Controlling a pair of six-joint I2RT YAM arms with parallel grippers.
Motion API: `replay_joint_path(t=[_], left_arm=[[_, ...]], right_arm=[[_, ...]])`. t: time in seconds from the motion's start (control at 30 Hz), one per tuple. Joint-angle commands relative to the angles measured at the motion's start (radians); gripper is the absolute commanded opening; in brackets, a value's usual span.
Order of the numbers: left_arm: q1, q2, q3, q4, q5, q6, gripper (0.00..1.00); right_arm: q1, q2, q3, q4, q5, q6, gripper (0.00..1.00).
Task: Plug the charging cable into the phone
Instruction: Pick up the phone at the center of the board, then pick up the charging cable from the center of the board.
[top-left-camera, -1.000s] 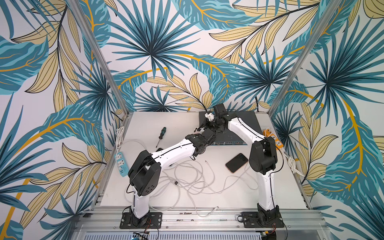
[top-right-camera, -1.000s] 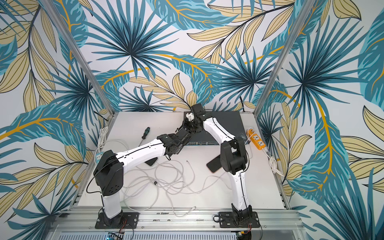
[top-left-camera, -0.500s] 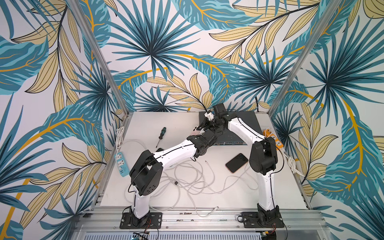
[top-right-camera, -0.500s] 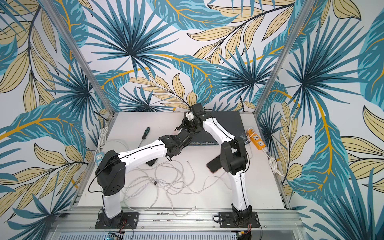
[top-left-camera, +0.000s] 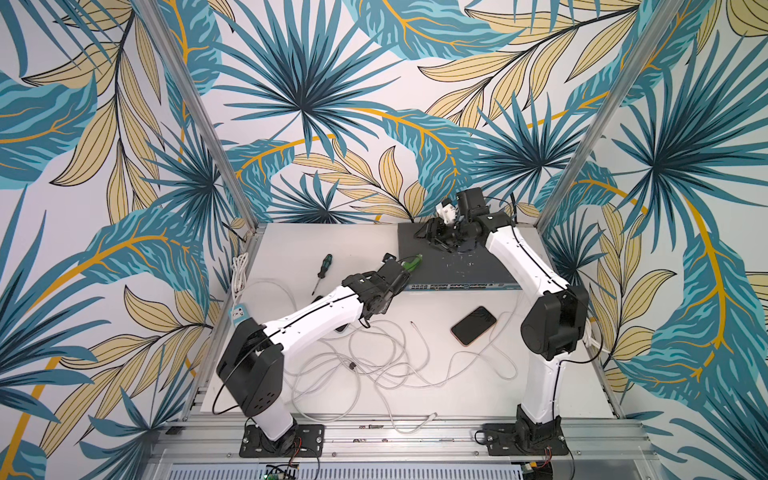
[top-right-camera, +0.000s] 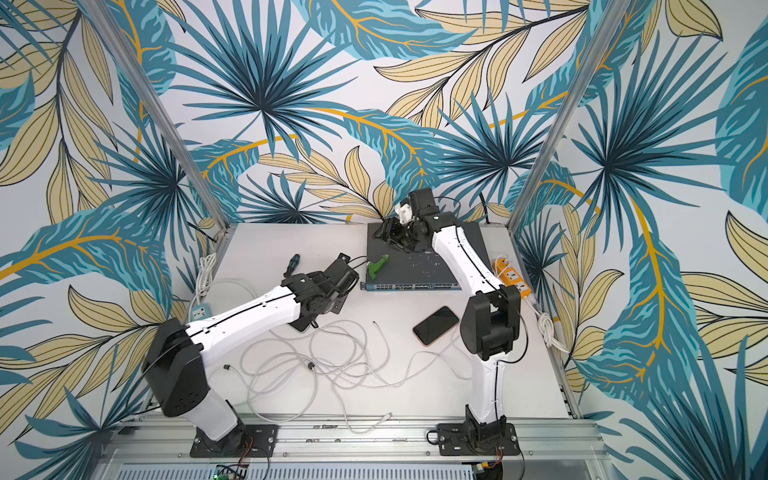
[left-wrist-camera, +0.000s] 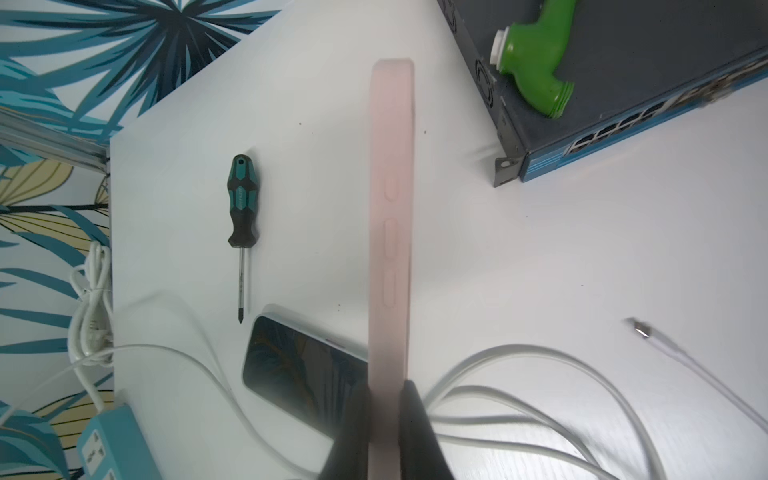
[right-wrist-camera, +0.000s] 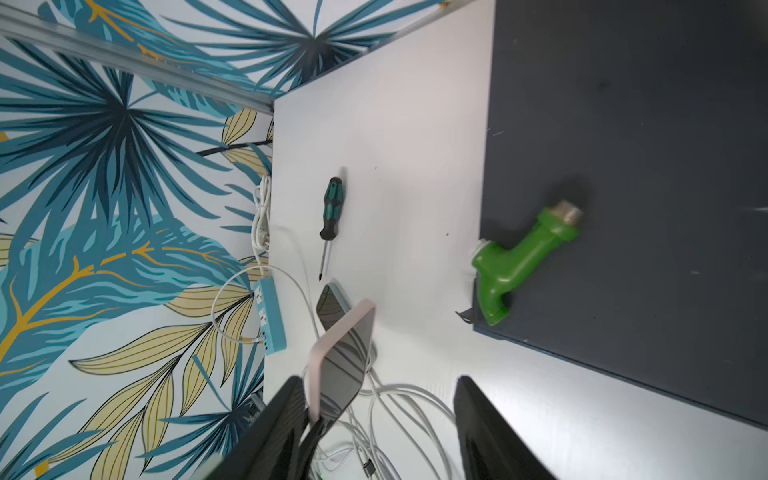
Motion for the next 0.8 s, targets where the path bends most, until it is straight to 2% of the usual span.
replay_joint_path(t=[0.0, 0.17, 0.3, 0.43, 0.57, 0.77], left_arm=[[0.084, -0.165, -0.066, 0.152, 0.162, -0.135, 0.00], [0.271, -0.367, -0.190, 0.311, 0.348, -0.274, 0.00], [0.400, -0.428, -0.250, 0.376, 0.531, -0.350, 0.00], [0.465, -0.457, -0.293, 0.400, 0.611, -0.386, 0.00], [0.522, -0.490, -0.385, 0.542, 0.697, -0.444, 0.00], [0.605, -0.426, -0.473, 0.705, 0.865, -0.563, 0.00]], right_arm=[[0.011, -0.054, -0.116, -0.087, 0.073, -0.096, 0.58], [0.134, -0.082, -0.333, -0.103, 0.165, -0.161, 0.54], [0.248, -0.082, -0.443, -0.094, 0.271, -0.154, 0.54], [0.327, -0.090, -0.494, -0.106, 0.351, -0.128, 0.53], [0.353, -0.080, -0.546, -0.087, 0.369, -0.099, 0.51], [0.379, -0.018, -0.572, -0.096, 0.415, -0.100, 0.48]])
